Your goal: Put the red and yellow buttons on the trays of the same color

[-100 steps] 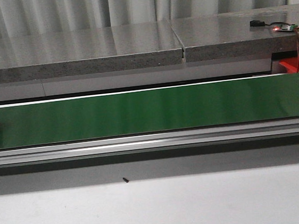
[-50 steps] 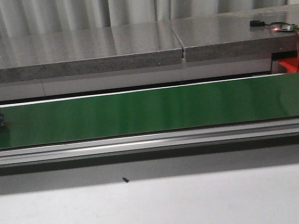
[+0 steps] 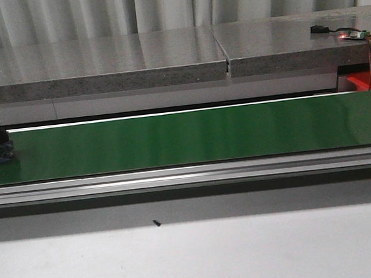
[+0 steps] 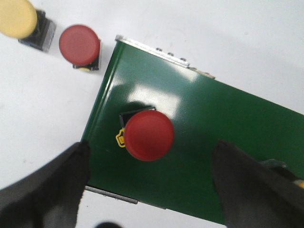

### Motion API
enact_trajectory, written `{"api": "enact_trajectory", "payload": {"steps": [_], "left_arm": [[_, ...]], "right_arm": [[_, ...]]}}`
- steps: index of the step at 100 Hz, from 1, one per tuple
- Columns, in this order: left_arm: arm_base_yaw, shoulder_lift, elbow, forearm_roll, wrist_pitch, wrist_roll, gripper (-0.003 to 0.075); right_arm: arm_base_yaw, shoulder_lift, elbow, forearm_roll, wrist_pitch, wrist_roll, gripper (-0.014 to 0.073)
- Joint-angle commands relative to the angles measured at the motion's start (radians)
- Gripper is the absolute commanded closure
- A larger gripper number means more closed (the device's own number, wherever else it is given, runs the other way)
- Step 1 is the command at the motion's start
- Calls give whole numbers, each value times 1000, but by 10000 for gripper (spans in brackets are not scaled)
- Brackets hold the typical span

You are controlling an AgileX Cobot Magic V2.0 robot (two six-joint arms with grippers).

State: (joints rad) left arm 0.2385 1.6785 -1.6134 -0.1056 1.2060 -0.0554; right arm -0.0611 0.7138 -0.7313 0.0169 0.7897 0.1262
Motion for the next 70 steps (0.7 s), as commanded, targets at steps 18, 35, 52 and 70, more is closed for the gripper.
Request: {"api": "enact_trajectory", "payload": {"steps": [18, 35, 52, 70], "left_arm": [[-146, -195, -26, -21, -111, 62, 734], [-248, -272, -24, -23, -105, 123, 739], [-335, -332, 4, -25, -115, 149, 739], [-393, -417, 108, -27, -165, 151, 739]], "right_arm": [[1, -6, -35, -8, -56, -1, 661], [1, -6, -35, -8, -56, -1, 661], [1, -6, -35, -8, -56, -1, 661], [1, -6, -35, -8, -56, -1, 661]]}}
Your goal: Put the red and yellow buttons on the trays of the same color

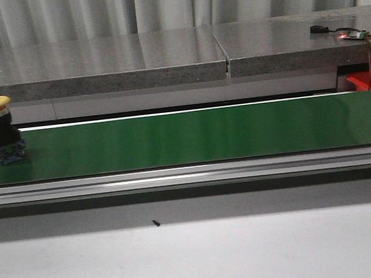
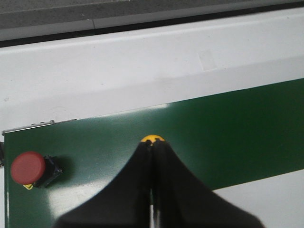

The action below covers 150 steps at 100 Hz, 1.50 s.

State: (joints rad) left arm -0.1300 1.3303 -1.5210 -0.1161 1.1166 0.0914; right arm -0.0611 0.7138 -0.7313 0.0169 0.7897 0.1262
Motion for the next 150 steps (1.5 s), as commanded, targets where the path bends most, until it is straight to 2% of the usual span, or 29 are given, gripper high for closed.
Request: {"api": "enact_trajectory", "payload": {"steps": [1, 50, 89, 117, 140, 150], "left_arm": [[-25, -73, 26, -16, -80, 4, 739], [-43, -476, 441, -18, -205, 0, 739], [-43, -851, 706, -42, -206, -2, 739], [-43, -1045, 758, -42, -196, -6, 739], [-43, -1081, 758, -42, -202, -6, 739], [-43, -1081, 758, -42, -202, -6, 739]], "right_arm": [[1, -6, -35, -8, -56, -1, 661], [1, -6, -35, -8, -56, -1, 661], [1, -6, -35, -8, -56, -1, 661], [1, -6, -35, -8, -76, -1, 661], [1, 5, -35, 11, -76, -1, 661], [1, 32, -49, 11, -54, -41, 661]]}}
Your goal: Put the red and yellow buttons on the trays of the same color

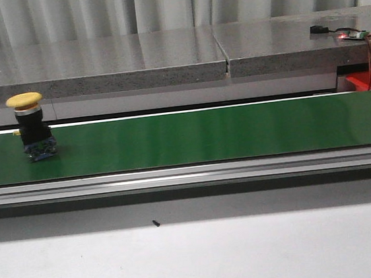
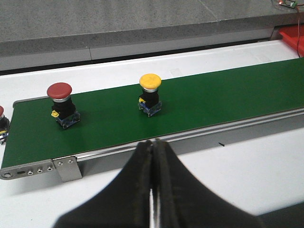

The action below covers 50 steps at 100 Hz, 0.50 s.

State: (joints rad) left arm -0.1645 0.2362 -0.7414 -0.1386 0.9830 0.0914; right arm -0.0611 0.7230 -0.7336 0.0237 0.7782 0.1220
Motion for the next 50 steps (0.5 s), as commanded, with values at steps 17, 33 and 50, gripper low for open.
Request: {"api": "enact_trajectory", "payload": {"steps": [17, 33, 50], "left_arm": [[-8, 13, -22, -20, -68, -6, 739], [-8, 13, -22, -20, -68, -6, 739], [-8, 13, -22, -20, -68, -6, 738]], "right_arm": [[7, 106, -123, 38, 10, -81, 661], [77, 188, -200, 48, 18, -134, 656], [195, 309, -289, 63, 34, -180, 498]]}}
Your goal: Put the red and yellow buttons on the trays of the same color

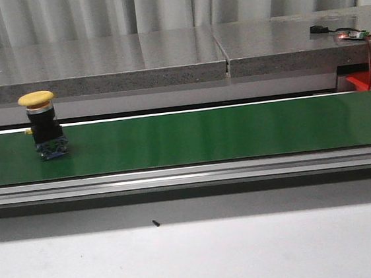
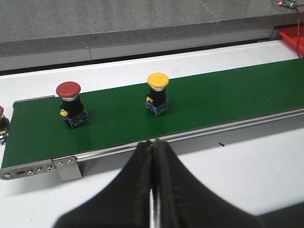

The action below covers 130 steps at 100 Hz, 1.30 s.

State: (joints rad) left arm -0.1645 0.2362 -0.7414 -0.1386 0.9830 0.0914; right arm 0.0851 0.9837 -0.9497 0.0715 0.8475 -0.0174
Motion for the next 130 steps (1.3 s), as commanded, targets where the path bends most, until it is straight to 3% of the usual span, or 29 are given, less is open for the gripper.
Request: {"api": "enact_trajectory", "payload": {"steps": [1, 18, 30, 55, 82, 130], "left_arm": [[-8, 13, -22, -20, -68, -6, 739], [-8, 13, -22, -20, -68, -6, 739], [-8, 13, -22, -20, -68, -6, 739], [-8, 13, -22, -20, -68, -6, 739], [-8, 13, -22, -20, -68, -6, 739], [-8, 13, -22, -20, -68, -6, 739]], "right_arm": [[60, 54, -80, 15, -35, -42, 487], [179, 183, -203, 15, 23, -73, 148], [242, 273, -304, 15, 90, -85, 41], [332, 434, -498, 52, 157, -150, 41], [444, 615, -649, 156, 172, -334, 41], [516, 859, -847, 208, 76, -370, 41]]}}
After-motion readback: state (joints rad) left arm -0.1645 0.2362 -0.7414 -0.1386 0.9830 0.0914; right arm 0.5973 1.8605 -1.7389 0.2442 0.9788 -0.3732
